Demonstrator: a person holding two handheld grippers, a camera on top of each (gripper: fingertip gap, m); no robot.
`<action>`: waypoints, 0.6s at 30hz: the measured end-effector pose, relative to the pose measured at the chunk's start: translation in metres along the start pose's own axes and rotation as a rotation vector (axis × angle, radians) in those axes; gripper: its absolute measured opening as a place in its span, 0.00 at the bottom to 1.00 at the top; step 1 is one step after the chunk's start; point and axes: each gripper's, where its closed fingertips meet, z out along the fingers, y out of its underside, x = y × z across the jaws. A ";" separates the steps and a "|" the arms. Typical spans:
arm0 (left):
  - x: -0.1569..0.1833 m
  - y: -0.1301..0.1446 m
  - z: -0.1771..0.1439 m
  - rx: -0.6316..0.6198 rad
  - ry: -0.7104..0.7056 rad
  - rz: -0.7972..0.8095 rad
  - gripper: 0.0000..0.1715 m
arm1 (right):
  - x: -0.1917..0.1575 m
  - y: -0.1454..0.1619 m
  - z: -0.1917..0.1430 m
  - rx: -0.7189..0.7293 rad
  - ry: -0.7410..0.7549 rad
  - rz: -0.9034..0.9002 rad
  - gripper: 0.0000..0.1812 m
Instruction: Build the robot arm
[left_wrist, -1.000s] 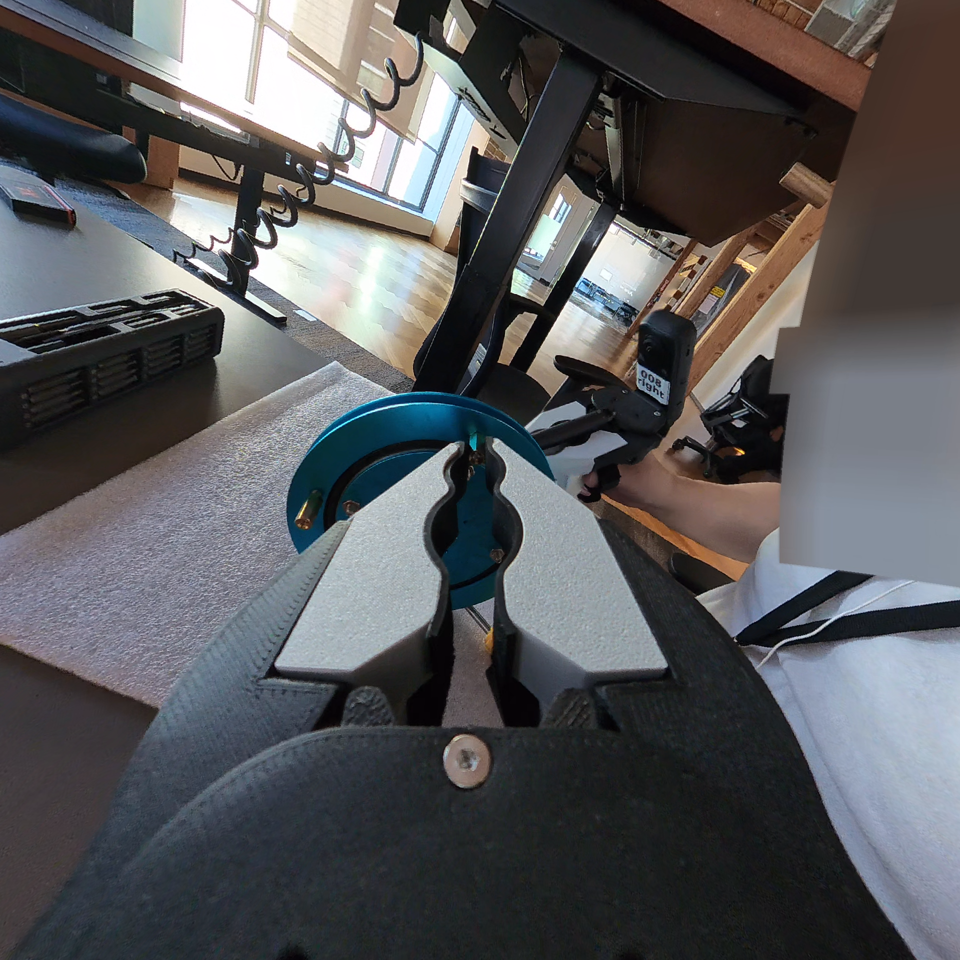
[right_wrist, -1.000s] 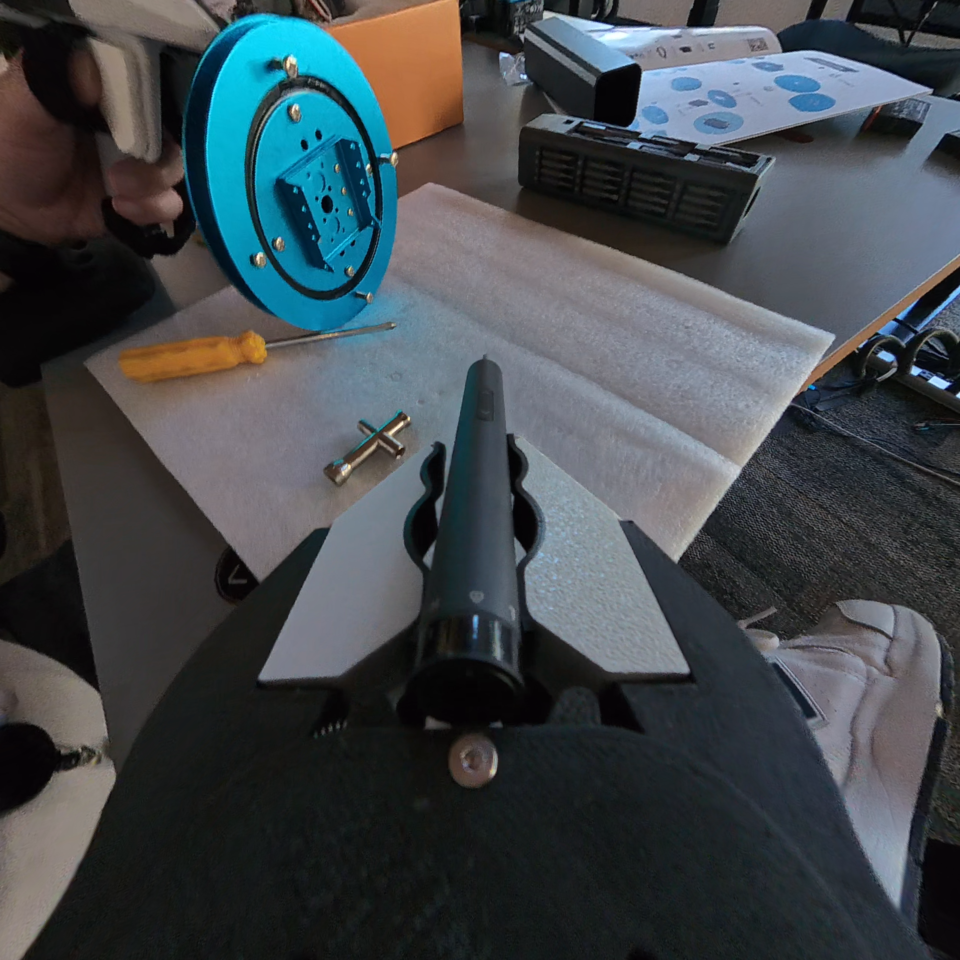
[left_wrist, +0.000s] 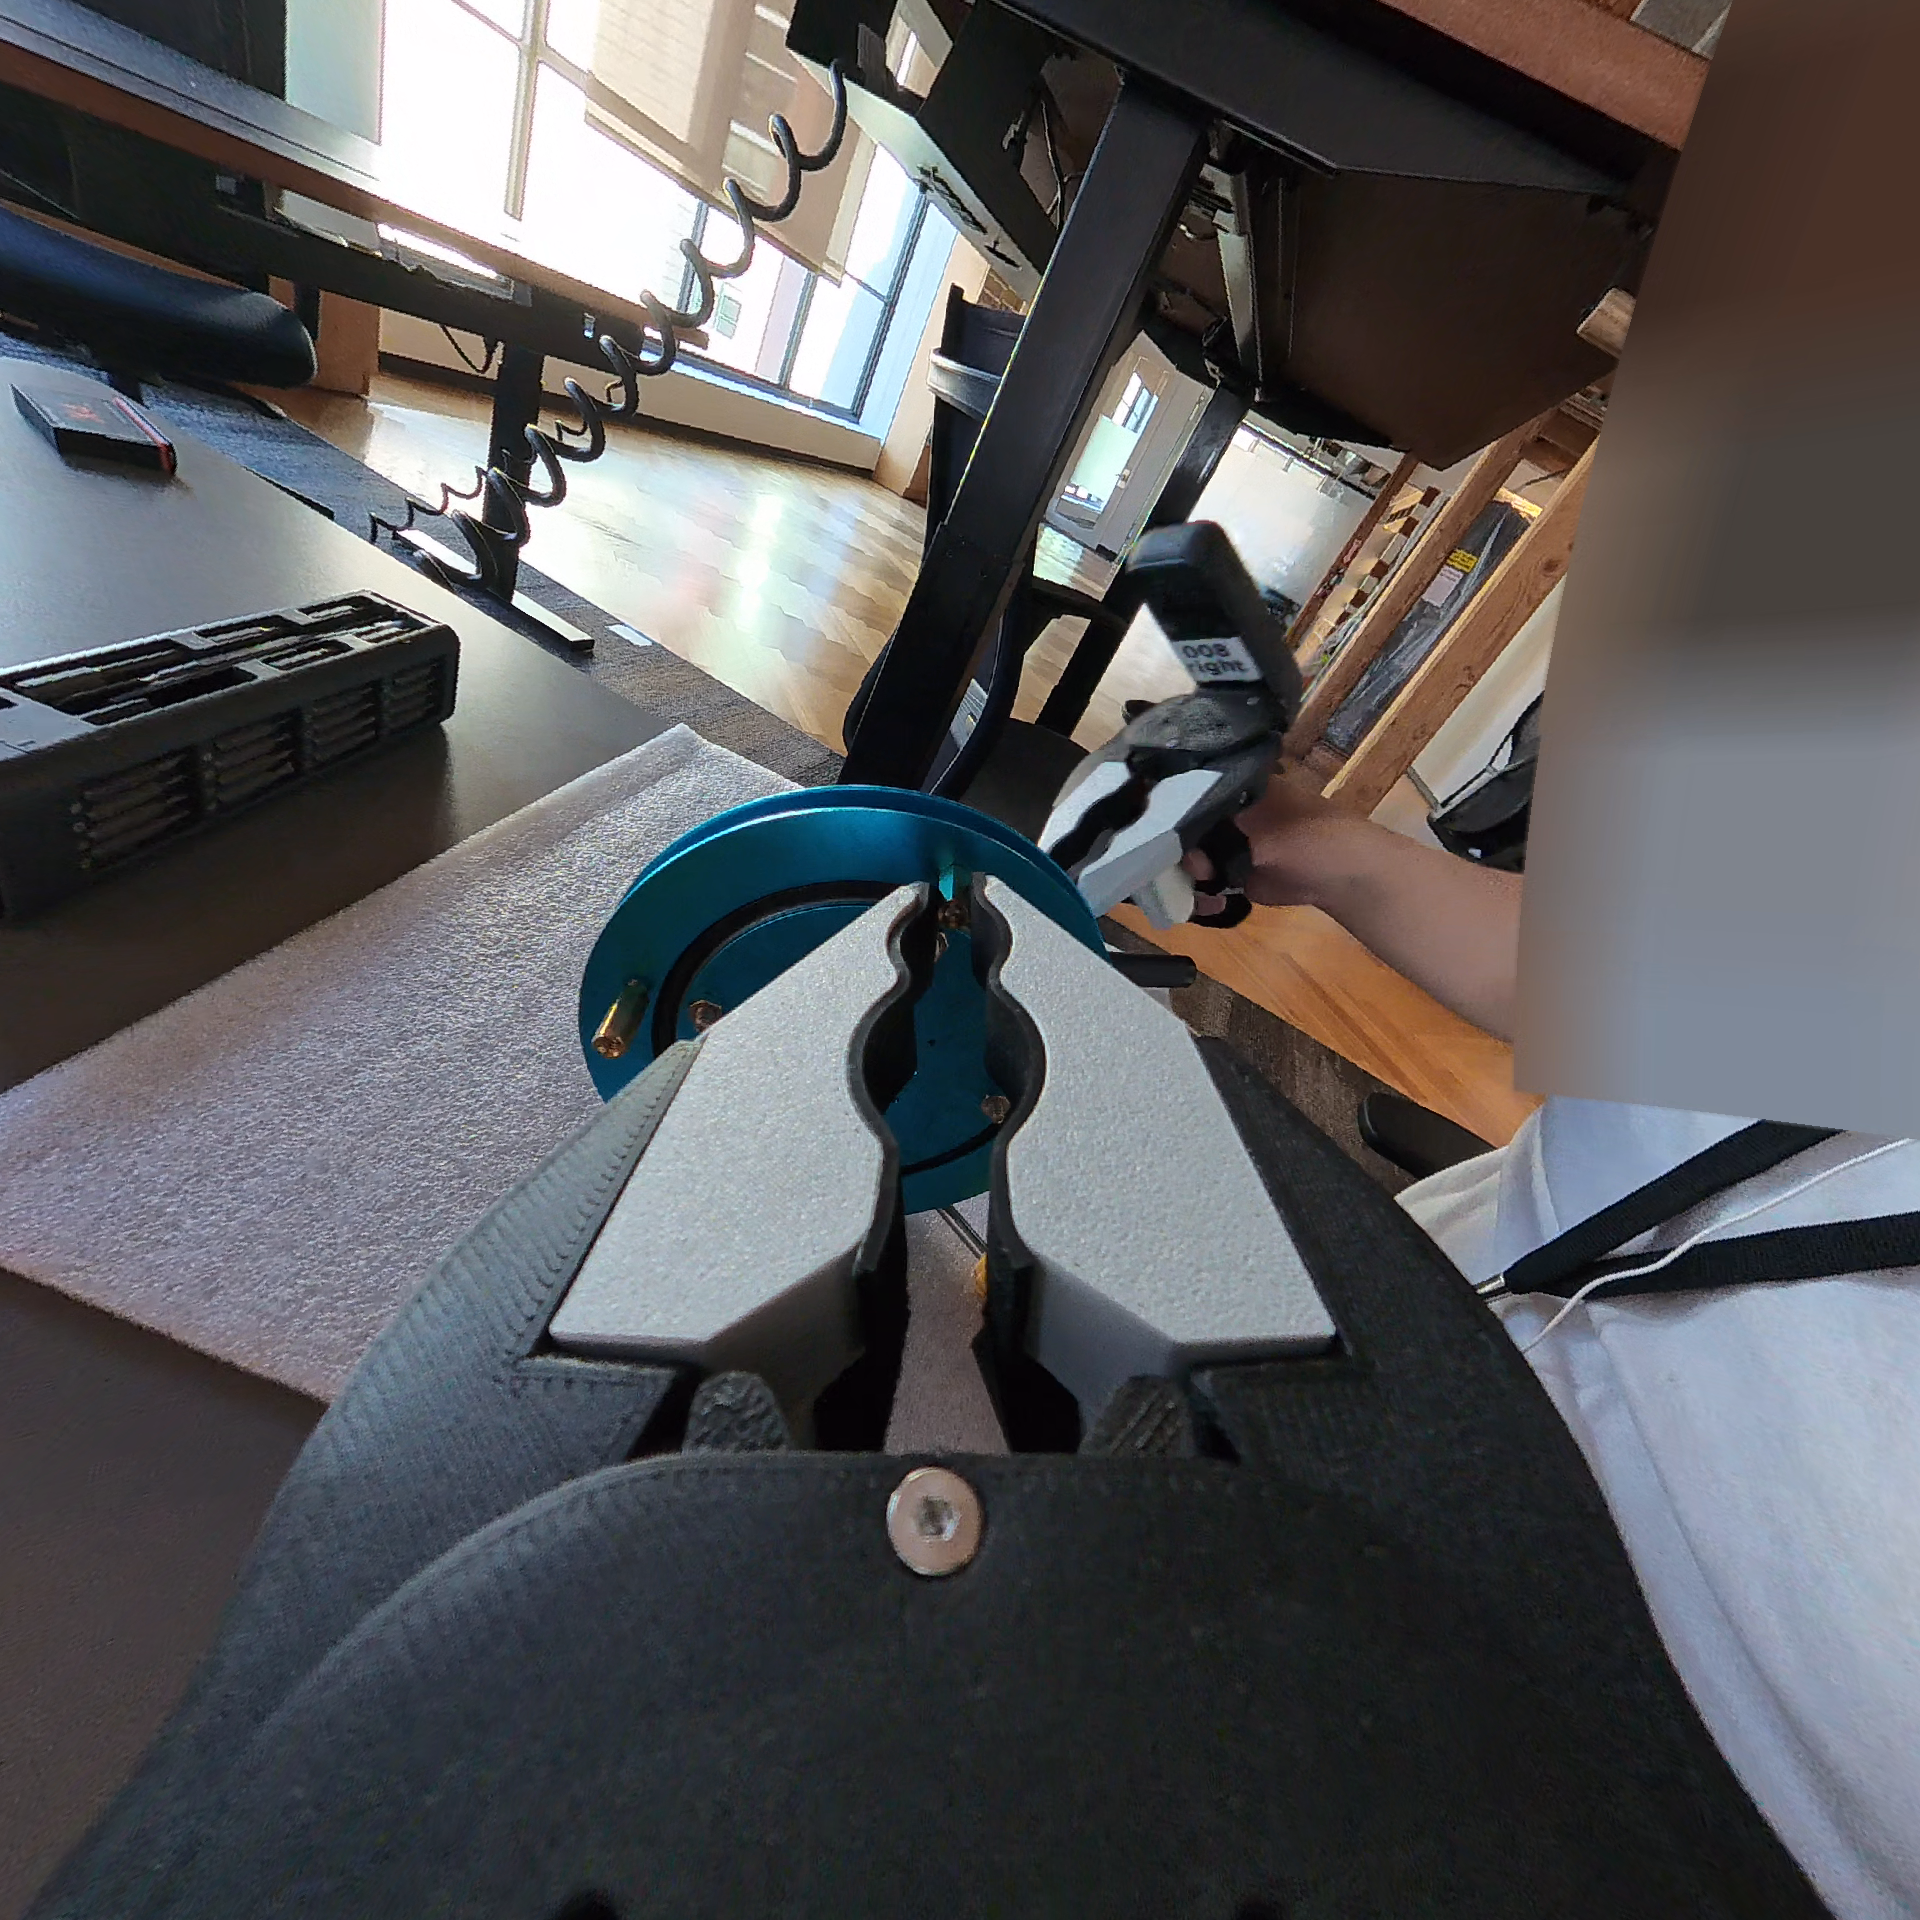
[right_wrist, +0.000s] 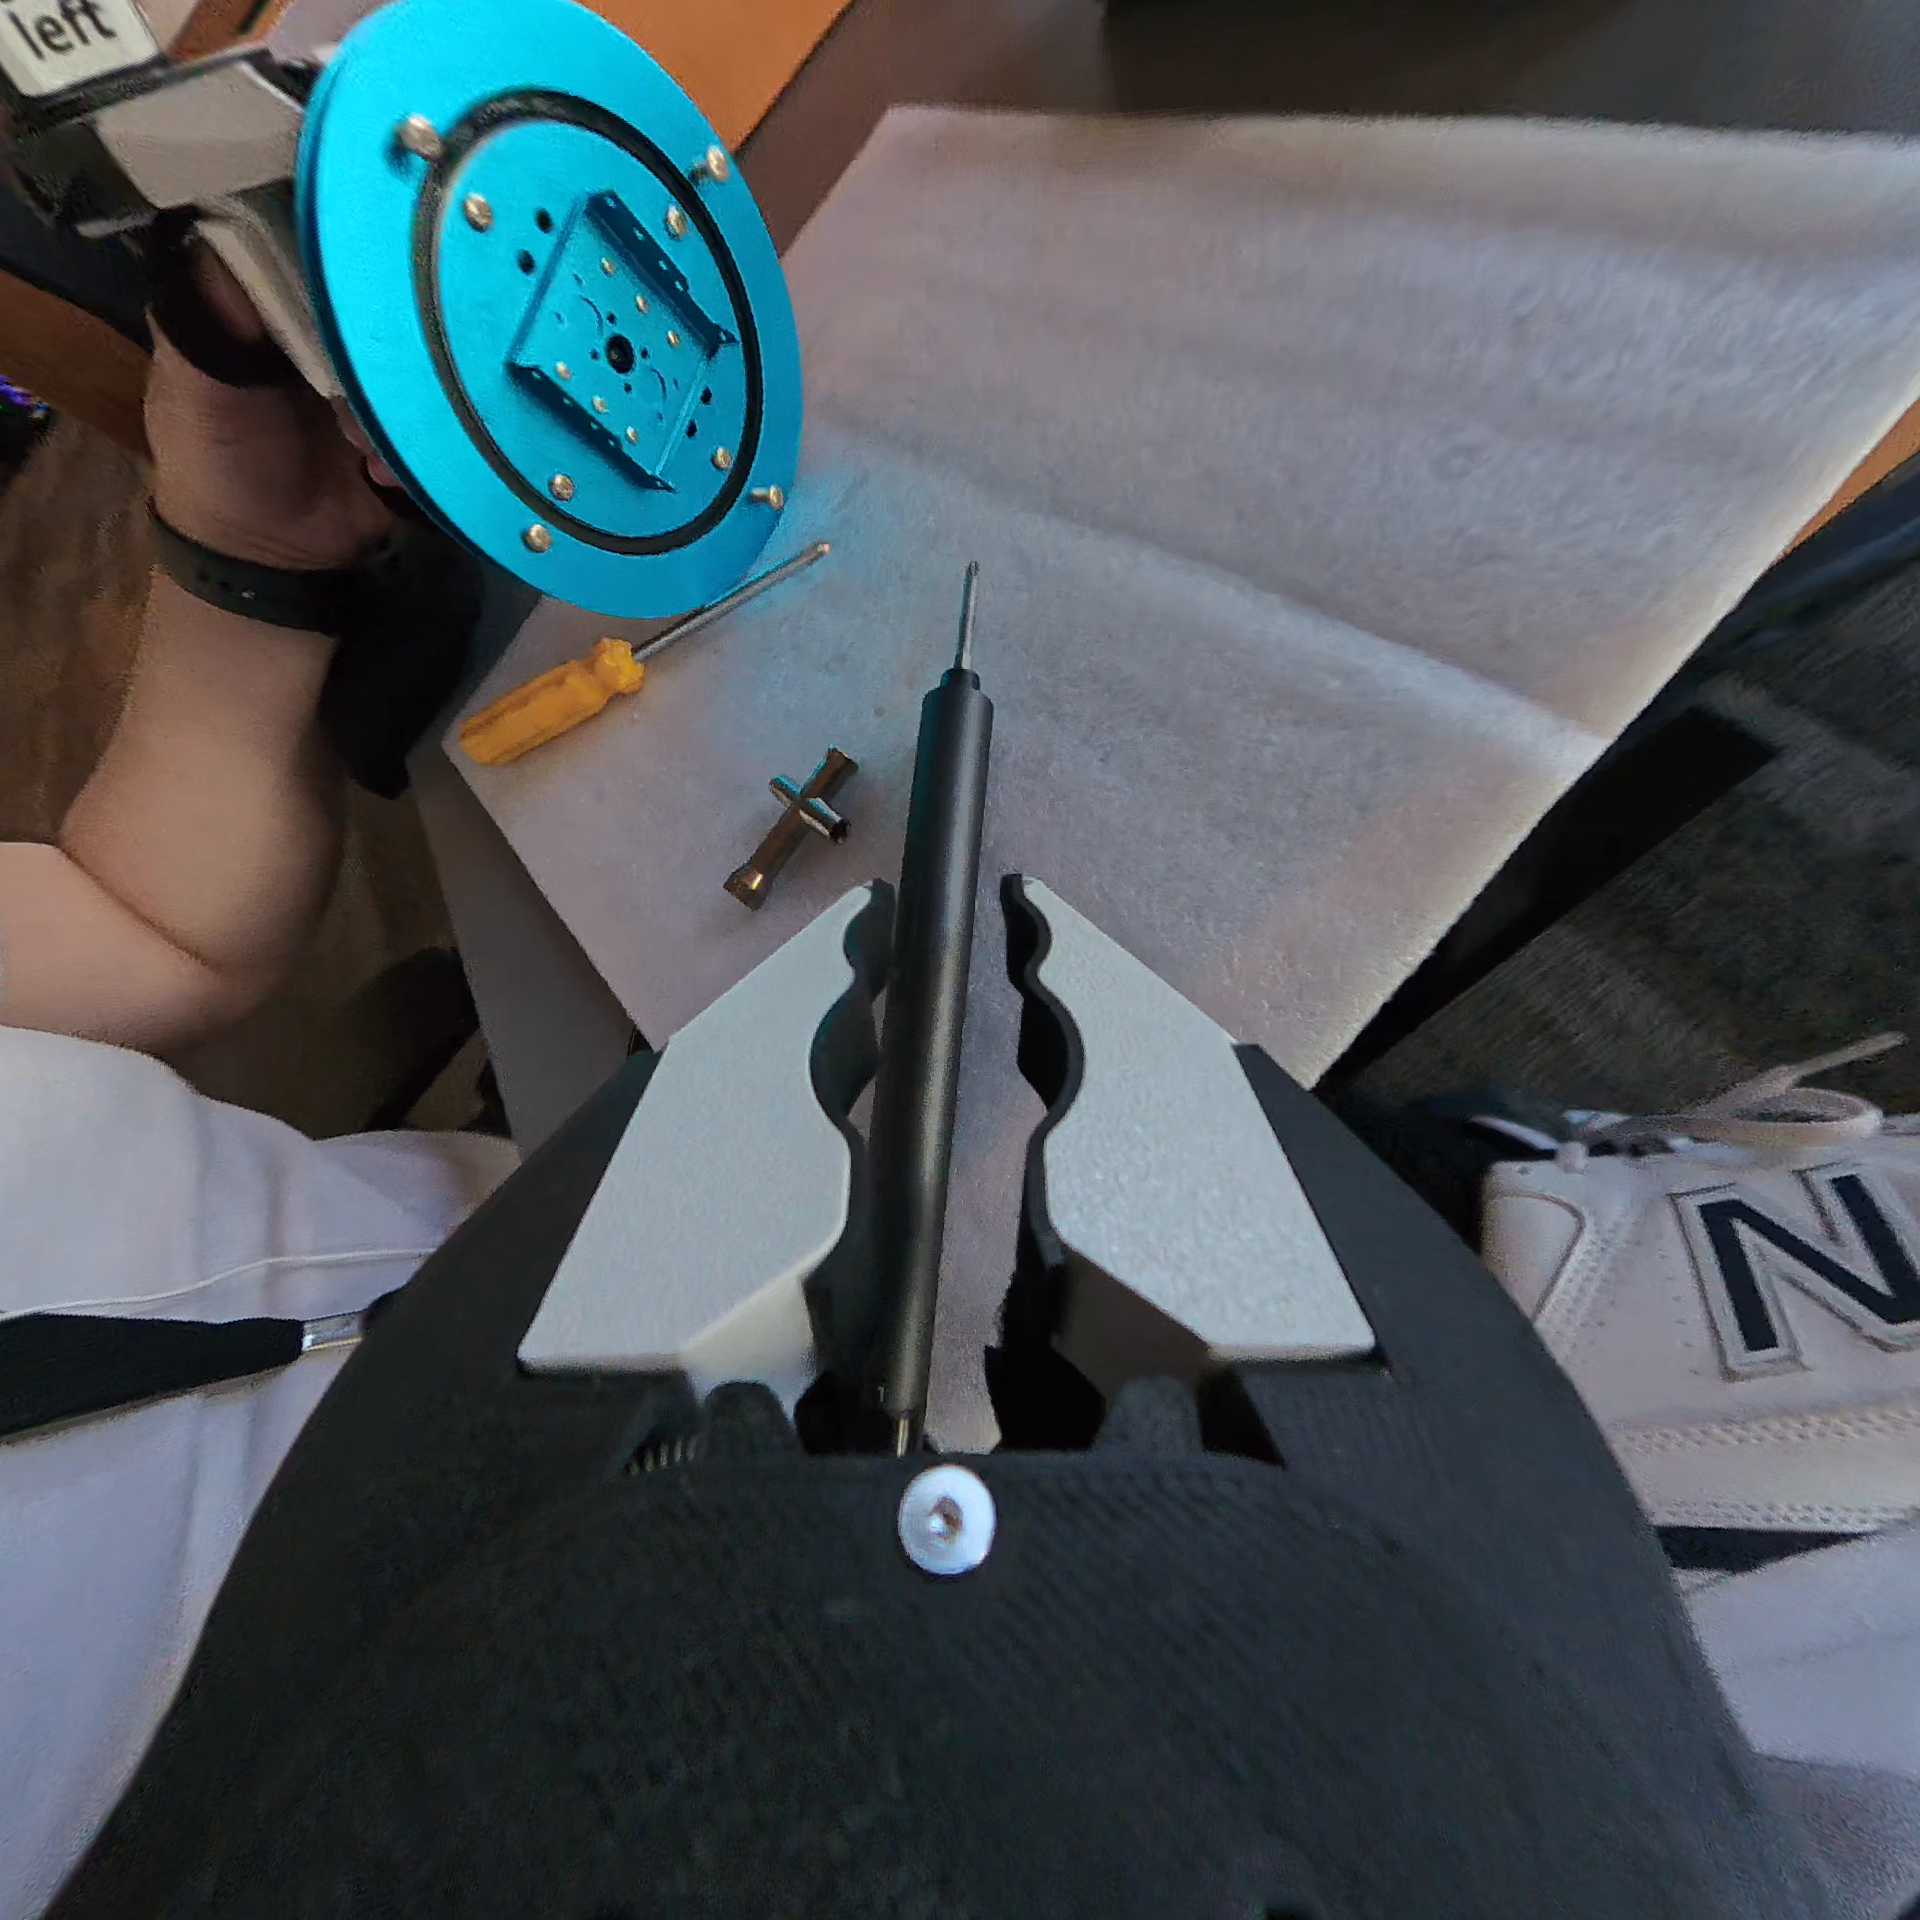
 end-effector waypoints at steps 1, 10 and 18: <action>0.000 0.000 0.000 -0.001 0.000 0.002 0.02 | 0.000 0.003 0.003 -0.031 -0.025 0.026 0.11; 0.003 0.001 0.001 -0.008 0.009 0.007 0.02 | -0.011 0.012 0.013 -0.083 -0.056 0.006 0.08; 0.003 0.001 0.001 -0.008 0.007 0.010 0.02 | -0.010 0.008 0.010 -0.119 0.100 -0.169 0.08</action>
